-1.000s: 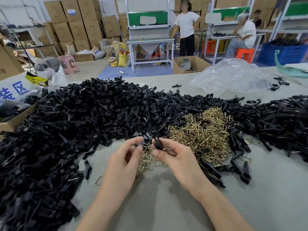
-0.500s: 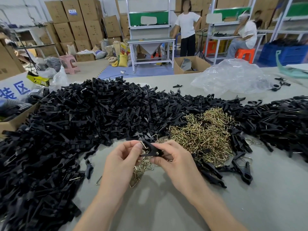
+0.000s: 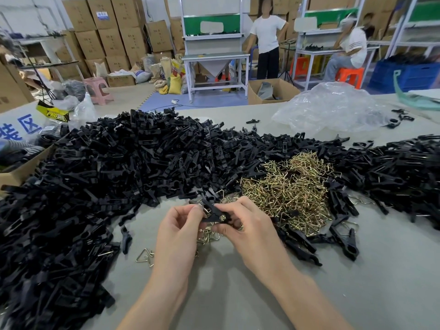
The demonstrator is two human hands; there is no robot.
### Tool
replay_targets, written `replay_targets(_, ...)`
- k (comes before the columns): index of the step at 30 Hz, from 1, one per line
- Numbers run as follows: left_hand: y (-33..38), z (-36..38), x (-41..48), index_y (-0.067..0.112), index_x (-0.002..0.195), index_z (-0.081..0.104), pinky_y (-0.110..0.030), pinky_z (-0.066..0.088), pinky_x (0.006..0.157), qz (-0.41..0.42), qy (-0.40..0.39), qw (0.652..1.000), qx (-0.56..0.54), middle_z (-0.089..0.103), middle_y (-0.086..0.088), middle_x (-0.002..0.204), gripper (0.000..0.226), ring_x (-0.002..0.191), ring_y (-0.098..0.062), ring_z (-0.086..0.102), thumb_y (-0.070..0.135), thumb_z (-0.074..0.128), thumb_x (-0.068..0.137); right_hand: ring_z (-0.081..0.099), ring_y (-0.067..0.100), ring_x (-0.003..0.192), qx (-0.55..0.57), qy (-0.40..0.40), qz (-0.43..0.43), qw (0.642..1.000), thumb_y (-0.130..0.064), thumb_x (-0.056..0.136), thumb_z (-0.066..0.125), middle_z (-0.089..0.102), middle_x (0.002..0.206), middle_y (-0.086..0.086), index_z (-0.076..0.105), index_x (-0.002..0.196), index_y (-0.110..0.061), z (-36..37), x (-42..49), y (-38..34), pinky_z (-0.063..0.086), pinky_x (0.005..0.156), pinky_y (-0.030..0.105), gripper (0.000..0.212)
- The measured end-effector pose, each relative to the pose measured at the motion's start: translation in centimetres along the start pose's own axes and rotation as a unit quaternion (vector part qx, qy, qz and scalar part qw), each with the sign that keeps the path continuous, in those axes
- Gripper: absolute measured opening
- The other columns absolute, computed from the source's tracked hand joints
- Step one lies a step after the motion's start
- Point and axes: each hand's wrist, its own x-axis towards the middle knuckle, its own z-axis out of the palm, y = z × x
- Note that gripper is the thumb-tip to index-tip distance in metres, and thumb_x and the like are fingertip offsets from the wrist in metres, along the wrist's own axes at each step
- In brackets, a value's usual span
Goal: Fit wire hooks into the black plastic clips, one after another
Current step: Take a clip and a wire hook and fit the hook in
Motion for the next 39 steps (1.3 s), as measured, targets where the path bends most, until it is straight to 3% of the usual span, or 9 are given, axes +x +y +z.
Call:
replay_targets(7, 0.0, 0.4, -0.2, 0.015, 0.098, 0.067, -0.035, 0.053, 0.064, -0.015, -0.037, 0.999, 0.003, 0.075, -0.008, 0.087, 0.011, 0.072, -0.021, 0.069, 0.026, 0.065, 0.095, 0.053, -0.007, 0.088, -0.021, 0.010, -0.016, 1.000, -0.024, 0.086, 0.079, 0.047, 0.094, -0.029, 0.069, 0.121, -0.021, 0.1, -0.2, 0.2, 0.040, 0.078, 0.006, 0.037)
replay_targets(10, -0.3, 0.2, -0.1, 0.017, 0.096, 0.064, -0.031, 0.055, 0.064, 0.025, -0.056, 0.996, 0.072, 0.074, 0.000, 0.081, 0.013, 0.073, -0.016, 0.069, 0.026, 0.056, 0.101, 0.052, -0.010, 0.085, -0.031, 0.010, -0.020, 0.999, -0.025, 0.086, 0.079, 0.045, 0.092, -0.026, 0.070, 0.122, -0.020, 0.1, -0.2, 0.2, 0.039, 0.077, 0.005, 0.038)
replay_targets(13, -1.1, 0.3, -0.3, 0.022, 0.086, 0.057, -0.041, 0.049, 0.068, 0.111, -0.060, 0.967, 0.221, 0.065, 0.006, 0.072, 0.028, 0.068, -0.013, 0.059, 0.031, 0.040, 0.105, 0.052, -0.012, 0.083, -0.031, 0.016, -0.032, 0.999, -0.024, 0.085, 0.080, 0.046, 0.093, -0.024, 0.069, 0.118, -0.021, 0.1, -0.4, -0.1, 0.038, 0.077, 0.003, 0.035)
replay_targets(15, -1.3, 0.2, -0.3, 0.021, 0.081, 0.056, -0.049, 0.048, 0.070, 0.125, -0.058, 0.960, 0.245, 0.060, 0.006, 0.066, 0.033, 0.066, -0.017, 0.055, 0.033, 0.037, 0.105, 0.057, -0.008, 0.088, 0.011, 0.024, -0.017, 1.000, -0.026, 0.082, 0.082, 0.057, 0.096, -0.023, 0.065, 0.109, -0.030, 0.0, -0.5, -0.4, 0.041, 0.078, 0.004, 0.032)
replay_targets(18, -0.5, -0.1, -0.3, 0.022, 0.077, 0.062, -0.041, 0.046, 0.057, 0.099, -0.100, 0.971, 0.191, 0.061, 0.003, 0.063, 0.042, 0.057, -0.017, 0.053, 0.049, 0.037, 0.097, 0.060, -0.003, 0.087, 0.050, 0.031, -0.008, 0.998, -0.027, 0.078, 0.085, 0.061, 0.093, -0.019, 0.061, 0.098, -0.034, -0.2, -0.6, -0.9, 0.044, 0.075, 0.007, 0.032)
replay_targets(22, 0.3, 0.5, -1.1, 0.021, 0.069, 0.072, -0.031, 0.039, 0.051, -0.029, -0.194, 0.978, 0.065, 0.061, -0.013, 0.064, 0.066, 0.053, -0.023, 0.052, 0.077, 0.042, 0.087, 0.056, -0.001, 0.085, 0.026, 0.024, -0.060, 0.998, -0.039, 0.082, 0.071, 0.050, 0.095, -0.020, 0.068, 0.097, -0.025, 0.3, -0.8, -1.5, 0.048, 0.074, 0.019, 0.020)
replay_targets(25, 0.8, 0.9, -1.2, 0.021, 0.074, 0.076, -0.028, 0.043, 0.043, -0.093, -0.229, 0.968, -0.036, 0.062, -0.010, 0.065, 0.059, 0.049, -0.017, 0.055, 0.060, 0.038, 0.097, 0.054, 0.006, 0.101, -0.004, 0.014, -0.095, 0.995, -0.040, 0.087, 0.063, 0.054, 0.109, -0.014, 0.070, 0.098, -0.026, 0.4, -0.8, -1.5, 0.045, 0.088, 0.024, 0.019)
replay_targets(30, 1.5, 0.2, -0.9, 0.020, 0.090, 0.077, -0.037, 0.048, 0.062, -0.154, -0.292, 0.941, -0.077, 0.063, -0.015, 0.083, 0.045, 0.070, -0.022, 0.061, 0.049, 0.043, 0.098, 0.048, 0.009, 0.114, -0.033, -0.034, -0.122, 0.991, -0.045, 0.093, 0.061, 0.051, 0.121, -0.011, 0.065, 0.100, -0.035, 0.1, -0.8, -1.1, 0.041, 0.096, 0.025, 0.013)
replay_targets(39, 1.5, 0.7, -1.0, 0.021, 0.105, 0.078, -0.031, 0.061, 0.072, -0.183, -0.232, 0.949, -0.113, 0.072, -0.015, 0.113, 0.038, 0.092, -0.021, 0.072, 0.045, 0.049, 0.098, 0.046, 0.004, 0.118, -0.011, -0.064, -0.105, 0.992, -0.046, 0.090, 0.063, 0.043, 0.122, -0.017, 0.061, 0.097, -0.034, 0.0, -0.8, -1.1, 0.044, 0.095, 0.024, 0.014)
